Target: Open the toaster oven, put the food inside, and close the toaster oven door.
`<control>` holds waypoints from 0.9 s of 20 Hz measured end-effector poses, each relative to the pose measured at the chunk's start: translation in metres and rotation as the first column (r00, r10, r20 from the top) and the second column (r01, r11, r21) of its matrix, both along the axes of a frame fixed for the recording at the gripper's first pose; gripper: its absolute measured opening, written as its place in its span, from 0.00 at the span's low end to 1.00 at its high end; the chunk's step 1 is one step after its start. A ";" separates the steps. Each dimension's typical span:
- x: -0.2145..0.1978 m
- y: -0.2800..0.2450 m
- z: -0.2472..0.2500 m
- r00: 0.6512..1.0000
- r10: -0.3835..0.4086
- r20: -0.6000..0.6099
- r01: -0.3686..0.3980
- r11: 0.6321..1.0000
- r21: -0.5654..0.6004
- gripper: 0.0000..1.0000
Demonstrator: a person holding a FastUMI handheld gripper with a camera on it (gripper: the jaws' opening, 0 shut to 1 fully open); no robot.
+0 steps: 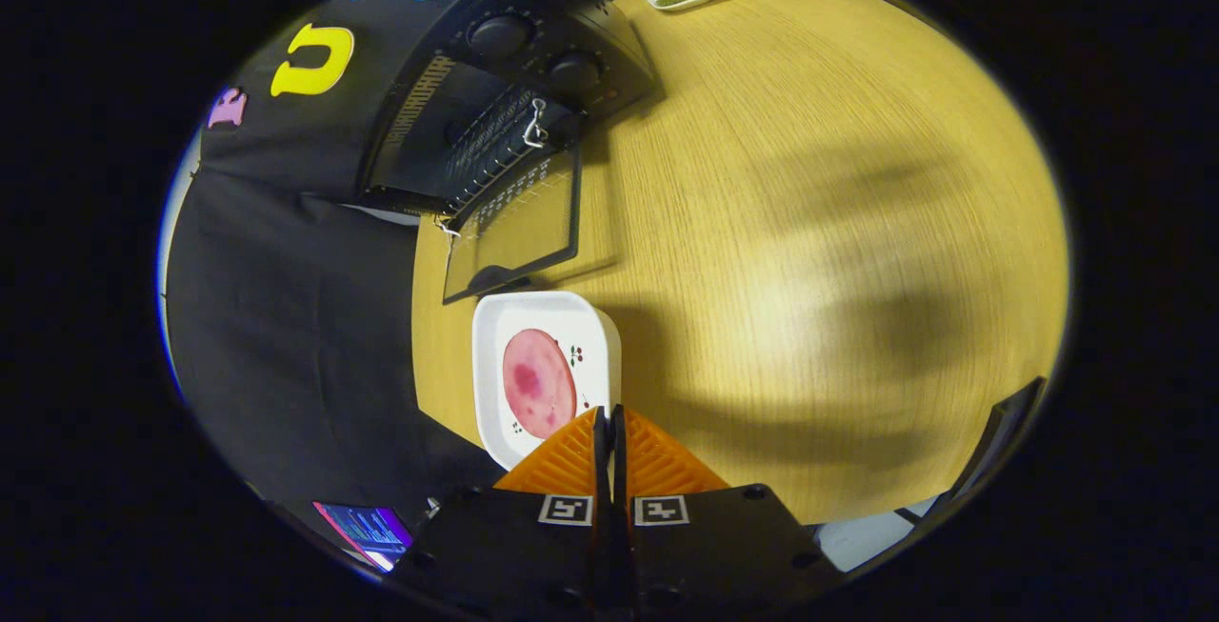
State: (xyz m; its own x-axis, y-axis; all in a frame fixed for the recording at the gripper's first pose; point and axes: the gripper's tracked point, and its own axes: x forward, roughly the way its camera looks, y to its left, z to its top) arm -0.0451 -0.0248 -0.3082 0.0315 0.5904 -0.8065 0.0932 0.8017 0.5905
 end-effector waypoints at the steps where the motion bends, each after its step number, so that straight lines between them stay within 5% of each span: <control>1: 0.001 0.007 0.005 0.999 -0.033 0.014 0.033 0.999 0.005 0.02; 12: 0.003 0.088 0.034 0.934 -0.341 0.109 0.340 0.940 0.032 0.02; 18: 0.005 0.115 0.038 0.856 -0.499 0.132 0.498 0.866 0.045 0.02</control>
State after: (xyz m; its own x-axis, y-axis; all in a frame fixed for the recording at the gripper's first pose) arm -0.0404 0.0902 -0.2704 0.4313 0.4737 -0.7678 0.3979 0.6639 0.6331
